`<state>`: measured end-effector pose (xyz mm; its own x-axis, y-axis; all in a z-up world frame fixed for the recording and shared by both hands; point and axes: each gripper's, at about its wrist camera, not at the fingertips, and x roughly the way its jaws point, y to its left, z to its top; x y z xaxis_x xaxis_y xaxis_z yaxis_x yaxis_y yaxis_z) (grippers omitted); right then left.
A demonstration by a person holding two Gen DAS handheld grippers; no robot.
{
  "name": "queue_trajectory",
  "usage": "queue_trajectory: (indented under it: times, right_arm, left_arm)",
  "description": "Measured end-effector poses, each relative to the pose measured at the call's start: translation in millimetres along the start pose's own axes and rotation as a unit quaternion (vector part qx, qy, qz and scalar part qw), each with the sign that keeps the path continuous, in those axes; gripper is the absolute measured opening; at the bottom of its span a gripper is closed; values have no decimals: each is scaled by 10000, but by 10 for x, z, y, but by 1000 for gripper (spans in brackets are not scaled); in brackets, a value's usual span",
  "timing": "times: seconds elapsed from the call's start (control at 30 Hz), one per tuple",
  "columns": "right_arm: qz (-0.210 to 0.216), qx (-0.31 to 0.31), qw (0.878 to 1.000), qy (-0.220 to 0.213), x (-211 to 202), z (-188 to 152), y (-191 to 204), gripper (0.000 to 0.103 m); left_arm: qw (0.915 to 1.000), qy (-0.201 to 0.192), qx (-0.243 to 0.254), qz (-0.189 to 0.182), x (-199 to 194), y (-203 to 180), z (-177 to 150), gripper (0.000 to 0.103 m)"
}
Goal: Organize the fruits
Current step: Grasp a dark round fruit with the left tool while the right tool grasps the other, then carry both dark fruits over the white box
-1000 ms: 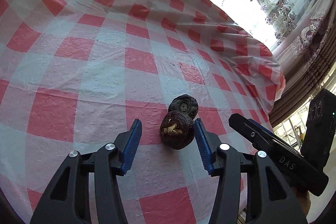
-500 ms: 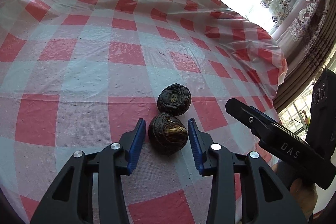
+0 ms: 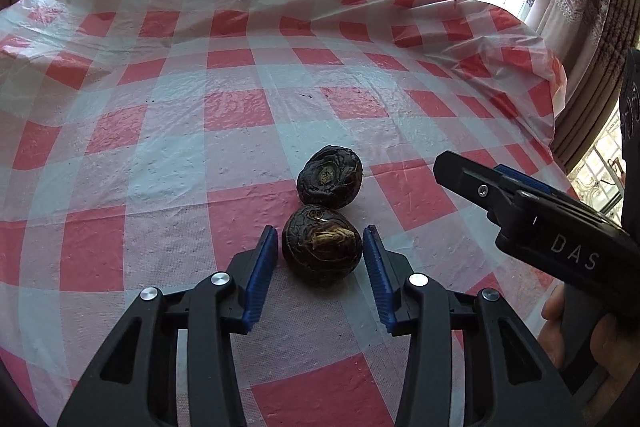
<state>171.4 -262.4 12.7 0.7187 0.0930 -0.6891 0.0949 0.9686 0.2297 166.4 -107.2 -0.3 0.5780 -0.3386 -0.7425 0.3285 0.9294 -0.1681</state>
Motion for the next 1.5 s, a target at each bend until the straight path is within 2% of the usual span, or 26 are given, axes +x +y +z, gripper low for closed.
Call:
queue_trajectory:
  times: [0.1,0.27,0.47,0.7,0.8,0.87,1.03,1.07,1.13,1.33,1.5]
  right_arm:
    - [-11,-49,10000,6,9,1,27,84]
    - [-11,-172,9998,79,67,-2,118,84]
    - [19,-788,9967,170,146,-40,461,84]
    - [-254,-1671,9852,274,288,-104,869,83]
    - [-401,-2003,9782,361,386,-135,996,80]
    - [-432,-2129,9752,417,432,-140,1051,70]
    - [-370,-2100,9757,500,505,-111,1080,58]
    - [-311,-2098,9759,508,506,-112,1086,54]
    - [-206,-2108,9760,508,501,-124,1102,41]
    - [-110,-1960,9794,482,467,-118,1049,39]
    - [-4,-1658,9859,238,302,-142,912,39]
  left_arm:
    - [9999,-51,25,150,-21,3,0,39]
    - [9968,-385,-632,311,-166,295,8,38]
    - [9879,-700,-1303,471,-302,585,-18,38]
    - [9759,-1006,-1825,648,-440,819,-54,38]
    - [9735,-1067,-1906,680,-467,855,-63,38]
    - [9737,-1053,-1908,672,-461,861,-65,38]
    - [9742,-1042,-1892,659,-449,861,-75,38]
    - [9743,-1044,-1882,661,-448,855,-77,38]
    - [9748,-1045,-1856,661,-443,842,-79,38]
    - [9757,-1110,-1761,679,-461,791,-83,38]
    - [9763,-1230,-1621,738,-522,704,-87,38]
